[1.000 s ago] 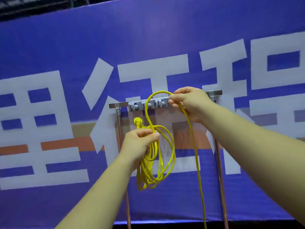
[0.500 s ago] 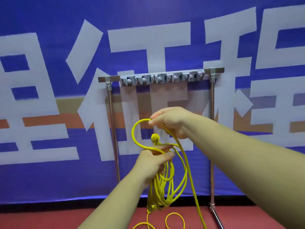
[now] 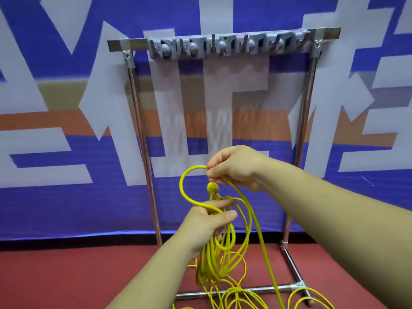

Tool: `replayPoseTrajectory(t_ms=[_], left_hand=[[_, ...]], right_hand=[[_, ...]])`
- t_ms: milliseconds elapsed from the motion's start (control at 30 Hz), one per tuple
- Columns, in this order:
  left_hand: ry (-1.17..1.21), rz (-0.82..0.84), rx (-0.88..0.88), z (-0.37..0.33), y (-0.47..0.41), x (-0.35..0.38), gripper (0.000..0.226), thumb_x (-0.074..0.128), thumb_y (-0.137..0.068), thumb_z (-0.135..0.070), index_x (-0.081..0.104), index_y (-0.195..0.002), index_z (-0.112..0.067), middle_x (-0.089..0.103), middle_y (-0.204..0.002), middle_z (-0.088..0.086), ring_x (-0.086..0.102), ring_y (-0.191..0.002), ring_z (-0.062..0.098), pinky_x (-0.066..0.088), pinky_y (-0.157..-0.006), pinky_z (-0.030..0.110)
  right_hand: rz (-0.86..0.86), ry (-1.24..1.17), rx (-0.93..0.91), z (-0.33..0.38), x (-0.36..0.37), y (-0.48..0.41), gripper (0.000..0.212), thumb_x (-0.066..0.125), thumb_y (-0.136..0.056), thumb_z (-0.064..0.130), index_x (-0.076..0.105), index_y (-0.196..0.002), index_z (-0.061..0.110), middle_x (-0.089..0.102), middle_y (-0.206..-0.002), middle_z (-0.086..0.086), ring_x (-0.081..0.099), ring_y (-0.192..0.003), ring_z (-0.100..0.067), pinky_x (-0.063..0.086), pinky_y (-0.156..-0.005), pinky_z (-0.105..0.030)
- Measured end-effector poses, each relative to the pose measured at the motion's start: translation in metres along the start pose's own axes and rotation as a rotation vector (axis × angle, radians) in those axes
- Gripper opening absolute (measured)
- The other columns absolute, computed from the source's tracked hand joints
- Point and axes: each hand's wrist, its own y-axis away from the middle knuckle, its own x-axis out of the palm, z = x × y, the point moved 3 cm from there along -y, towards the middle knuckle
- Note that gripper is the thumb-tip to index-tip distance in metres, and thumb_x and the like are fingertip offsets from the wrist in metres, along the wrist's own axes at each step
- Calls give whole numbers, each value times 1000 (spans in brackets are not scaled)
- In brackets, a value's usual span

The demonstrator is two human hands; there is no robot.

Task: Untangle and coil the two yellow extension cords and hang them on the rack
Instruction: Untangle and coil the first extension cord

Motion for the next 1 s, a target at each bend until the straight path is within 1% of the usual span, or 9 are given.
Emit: replayPoseTrajectory(t_ms=[133, 233, 367, 500, 600, 700, 800, 900, 1000], left_hand=[[54, 77, -56, 15, -6, 0, 21, 74, -88, -10, 78, -105, -22, 53, -69, 5, 40, -49, 11, 42, -47, 26], [41, 54, -98, 23, -13, -5, 33, 77, -87, -14, 69, -119, -13, 57, -63, -5, 43, -48, 8, 41, -49, 26], [48, 9, -90, 25, -21, -11, 26, 75, -87, -13, 69, -106, 2, 54, -65, 2, 38, -47, 10, 38, -46, 25], [49, -68, -78, 23, -21, -29, 23, 71, -90, -11, 66, -105, 5, 48, -63, 3, 36, -46, 11, 37, -43, 24], [135, -120, -59, 16, -18, -46, 30, 73, -85, -16, 65, -104, 6, 48, -61, 0, 34, -44, 10, 36, -42, 24], [207, -122, -16, 8, -14, -51, 16, 69, -86, -16, 67, -95, -3, 47, -59, -2, 34, -43, 8, 36, -41, 23], [234, -109, 24, 3, -11, -47, 23, 68, -81, -22, 67, -97, -5, 49, -58, -7, 34, -43, 7, 39, -40, 21], [290, -123, 50, 0, -9, -41, 27, 67, -79, -23, 65, -101, -7, 47, -60, -8, 33, -43, 6, 38, -40, 21], [358, -164, 66, -1, -8, -42, 26, 67, -81, -22, 64, -102, -8, 41, -60, -5, 33, -43, 6, 37, -41, 21]], right_hand=[[-21, -83, 30, -27, 20, -19, 18, 70, -84, -11, 65, -79, 5, 68, -71, -13, 69, -60, -15, 55, -53, -19], [-45, -203, 88, -37, 34, -34, 20, 67, -86, -11, 63, -78, 7, 67, -72, -13, 68, -65, -17, 58, -56, -19], [-51, -302, 133, -41, 49, -48, 19, 65, -89, -9, 63, -80, 8, 67, -74, -12, 69, -67, -17, 58, -59, -21], [-148, -167, -44, -37, 23, -41, 10, 74, -86, 7, 66, -86, 14, 69, -89, -11, 68, -86, -21, 57, -86, -35], [-216, -143, -150, -70, -1, -9, 12, 79, -78, 18, 66, -78, 17, 64, -81, -12, 59, -78, -25, 52, -78, -43], [-75, -87, -56, -142, 9, 23, 17, 79, -82, 10, 62, -82, 13, 66, -82, -20, 55, -78, -23, 45, -75, -40], [108, -56, -6, -189, 34, 34, 18, 73, -89, 11, 55, -90, 14, 73, -100, -13, 58, -83, -16, 44, -77, -33], [222, -47, -60, -196, 52, 33, 18, 68, -86, 23, 53, -93, 17, 63, -88, -6, 48, -79, -20, 39, -75, -36], [210, -91, -100, -196, 51, 32, 19, 71, -87, 11, 53, -93, 16, 65, -80, 3, 52, -75, -18, 42, -73, -37]])
